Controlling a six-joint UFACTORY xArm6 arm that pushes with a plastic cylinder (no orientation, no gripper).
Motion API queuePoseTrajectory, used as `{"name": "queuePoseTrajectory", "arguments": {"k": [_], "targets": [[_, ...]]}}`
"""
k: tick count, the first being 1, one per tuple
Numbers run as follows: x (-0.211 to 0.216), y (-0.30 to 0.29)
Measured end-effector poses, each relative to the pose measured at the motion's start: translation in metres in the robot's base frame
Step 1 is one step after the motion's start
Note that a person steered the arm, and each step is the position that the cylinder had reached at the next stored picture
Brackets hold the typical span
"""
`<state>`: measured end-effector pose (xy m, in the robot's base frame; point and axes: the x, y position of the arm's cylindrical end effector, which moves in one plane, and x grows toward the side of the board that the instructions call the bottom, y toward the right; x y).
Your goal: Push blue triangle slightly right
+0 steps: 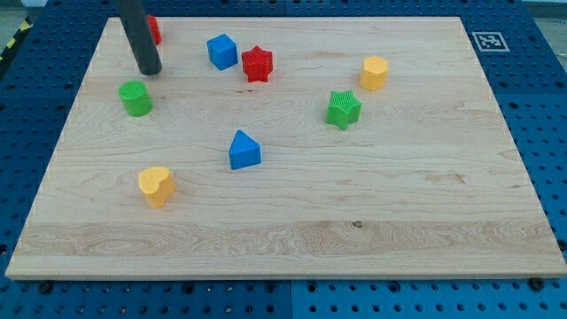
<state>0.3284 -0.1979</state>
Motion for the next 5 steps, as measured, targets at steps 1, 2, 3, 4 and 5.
{"name": "queuePoseTrajectory", "arguments": {"k": [1, 2, 3, 4, 5], "targets": [[0.009, 0.002], [0.009, 0.004], [0.018, 0.038], [0.049, 0.083], [0.091, 0.097]]}}
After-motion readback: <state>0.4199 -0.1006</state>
